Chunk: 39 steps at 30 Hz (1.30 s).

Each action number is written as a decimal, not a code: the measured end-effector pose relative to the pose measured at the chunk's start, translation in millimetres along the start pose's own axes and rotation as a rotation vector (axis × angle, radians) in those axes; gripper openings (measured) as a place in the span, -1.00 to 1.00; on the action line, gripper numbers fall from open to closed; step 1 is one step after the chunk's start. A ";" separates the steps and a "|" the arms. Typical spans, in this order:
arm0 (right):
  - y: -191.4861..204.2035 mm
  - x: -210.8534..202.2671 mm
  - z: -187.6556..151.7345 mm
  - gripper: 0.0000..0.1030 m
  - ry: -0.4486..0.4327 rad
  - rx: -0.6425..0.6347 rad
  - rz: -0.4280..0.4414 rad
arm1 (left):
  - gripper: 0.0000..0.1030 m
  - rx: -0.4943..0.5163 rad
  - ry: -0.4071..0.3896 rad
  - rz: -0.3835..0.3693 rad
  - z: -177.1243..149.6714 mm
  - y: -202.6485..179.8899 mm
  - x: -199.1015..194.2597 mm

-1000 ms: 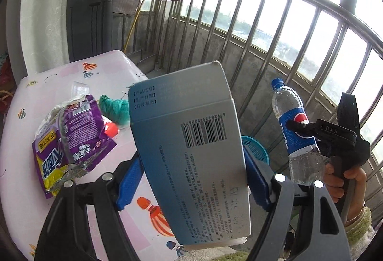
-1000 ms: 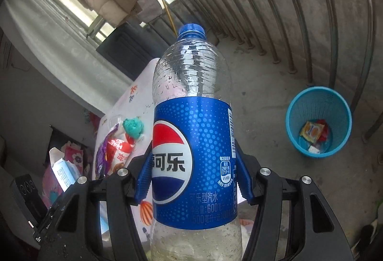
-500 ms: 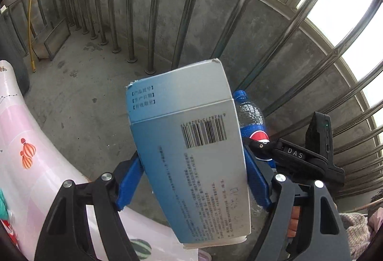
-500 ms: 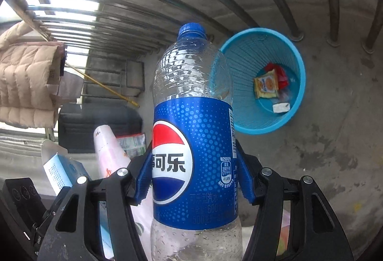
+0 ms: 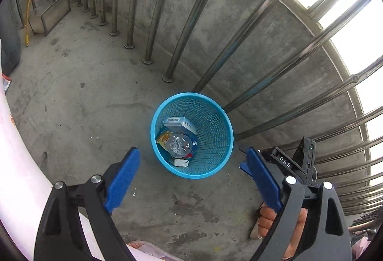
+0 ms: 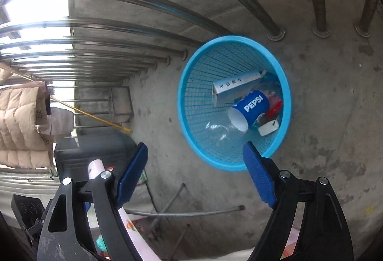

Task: Collect trash
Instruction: 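Move both tools back to the table toward the green bag and white cloth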

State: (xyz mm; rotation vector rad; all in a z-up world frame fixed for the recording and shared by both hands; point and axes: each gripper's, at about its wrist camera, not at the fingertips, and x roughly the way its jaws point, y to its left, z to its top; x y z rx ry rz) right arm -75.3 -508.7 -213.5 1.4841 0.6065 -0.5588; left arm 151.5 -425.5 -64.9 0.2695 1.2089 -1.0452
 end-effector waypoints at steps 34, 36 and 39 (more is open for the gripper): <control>369.9 117.2 -305.9 0.52 0.478 -1.060 0.164 | 0.22 -0.800 -0.720 0.431 -304.0 399.3 -385.8; 379.0 136.5 -315.4 0.52 0.488 -1.063 0.135 | 0.07 -0.838 -0.685 0.383 -298.6 429.6 -378.5; 389.2 157.2 -329.4 0.52 0.496 -1.064 0.106 | -0.03 -0.848 -0.642 0.347 -288.9 451.9 -362.8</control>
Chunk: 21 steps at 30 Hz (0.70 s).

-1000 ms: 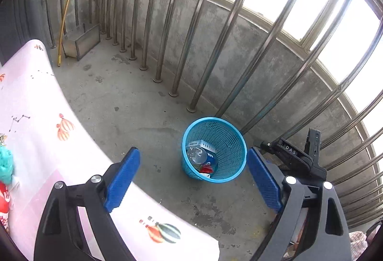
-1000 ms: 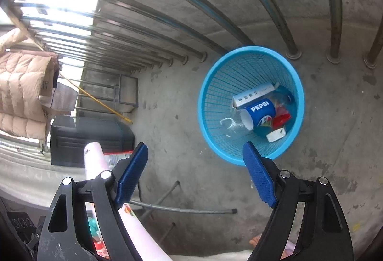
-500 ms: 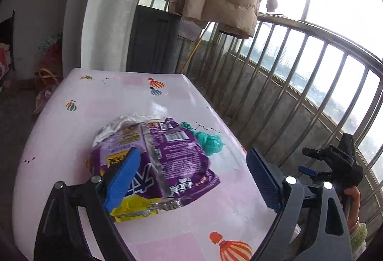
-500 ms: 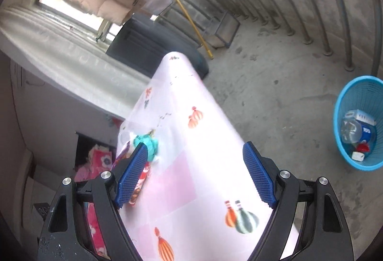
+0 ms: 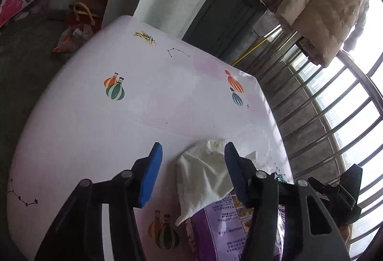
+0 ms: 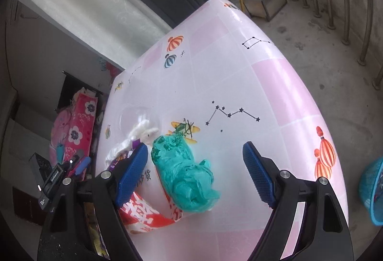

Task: Collect trash
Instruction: 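Move both tools back to the table toward the green bag and white cloth, then reach the right tool to the green plastic bag while the left tool reaches the white cloth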

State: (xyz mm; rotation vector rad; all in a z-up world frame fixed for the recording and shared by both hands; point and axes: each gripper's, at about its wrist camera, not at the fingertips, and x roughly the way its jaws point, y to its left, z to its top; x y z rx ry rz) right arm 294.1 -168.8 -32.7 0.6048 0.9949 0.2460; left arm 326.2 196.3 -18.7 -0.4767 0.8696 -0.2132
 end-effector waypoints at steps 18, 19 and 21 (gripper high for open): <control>26.4 38.5 -34.9 0.09 0.147 -0.007 0.025 | -0.60 0.139 0.173 -0.034 -58.1 -30.7 47.6; 26.4 38.1 -37.6 0.07 0.150 -0.001 0.029 | -0.60 0.144 0.171 -0.032 -61.0 -31.0 45.5; 26.1 33.6 -44.2 0.07 0.150 0.001 0.027 | -0.61 0.146 0.171 -0.036 -66.4 -29.9 40.8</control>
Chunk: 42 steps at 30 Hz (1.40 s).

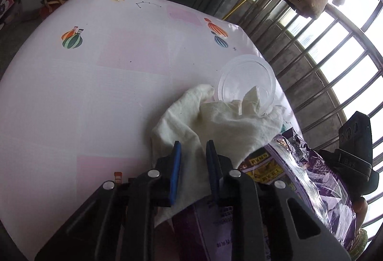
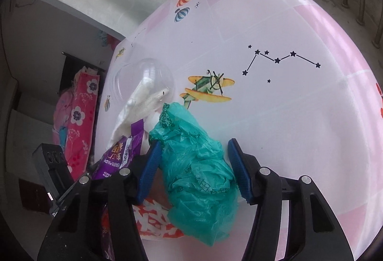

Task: Collect trash
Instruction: 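Reach the right tool to the green plastic bag while the left tool reaches the white cloth, then grasp the white cloth with the left tool while the right tool grasps the clear plastic container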

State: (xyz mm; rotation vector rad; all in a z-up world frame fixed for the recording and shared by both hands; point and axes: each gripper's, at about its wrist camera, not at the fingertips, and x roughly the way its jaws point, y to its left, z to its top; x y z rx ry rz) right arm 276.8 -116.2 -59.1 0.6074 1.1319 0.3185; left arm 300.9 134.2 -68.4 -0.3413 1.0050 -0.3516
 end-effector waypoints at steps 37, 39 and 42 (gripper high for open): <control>-1.2 -19.4 -37.1 0.28 -0.085 -0.012 -0.012 | -0.39 0.015 -0.114 -0.029 -101.0 -6.0 -93.7; -10.7 -28.8 -39.5 0.28 -0.096 -0.010 -0.011 | -0.32 0.022 -0.134 -0.027 -99.9 -7.8 -100.2; -13.4 -34.9 -38.3 0.28 -0.116 -0.015 -0.005 | -0.23 0.031 -0.165 -0.022 -93.9 -12.6 -110.0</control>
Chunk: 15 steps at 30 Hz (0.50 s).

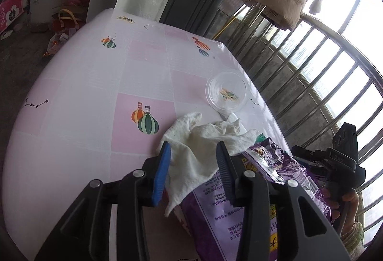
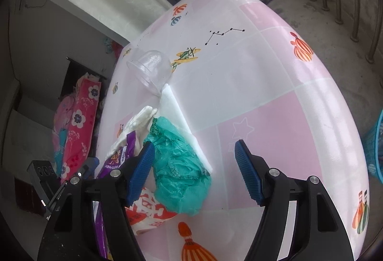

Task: Collect trash
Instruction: 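Grasp the white cloth with the left tool while the right tool grasps the clear plastic container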

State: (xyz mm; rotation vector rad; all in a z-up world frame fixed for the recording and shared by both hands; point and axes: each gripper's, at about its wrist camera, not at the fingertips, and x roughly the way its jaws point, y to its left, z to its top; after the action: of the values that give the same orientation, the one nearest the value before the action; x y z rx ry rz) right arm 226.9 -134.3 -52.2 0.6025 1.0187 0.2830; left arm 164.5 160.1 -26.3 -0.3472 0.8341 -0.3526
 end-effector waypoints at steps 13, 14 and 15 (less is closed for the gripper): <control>-17.3 -6.0 -18.0 0.28 0.047 -0.027 0.075 | -0.18 0.007 0.011 -0.019 36.9 -9.4 16.2; -18.2 -3.4 -20.0 0.28 0.060 -0.028 0.084 | -0.18 0.004 0.016 -0.019 35.5 -9.6 18.3; -18.8 -1.1 -21.6 0.28 0.073 -0.028 0.100 | -0.18 0.001 0.022 -0.018 33.4 -9.5 20.4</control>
State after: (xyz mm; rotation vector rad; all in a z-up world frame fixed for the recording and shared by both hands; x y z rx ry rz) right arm 206.8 -142.7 -70.8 0.6227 1.0548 0.4090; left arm 201.1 148.2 -14.7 -0.3505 0.8523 -0.3740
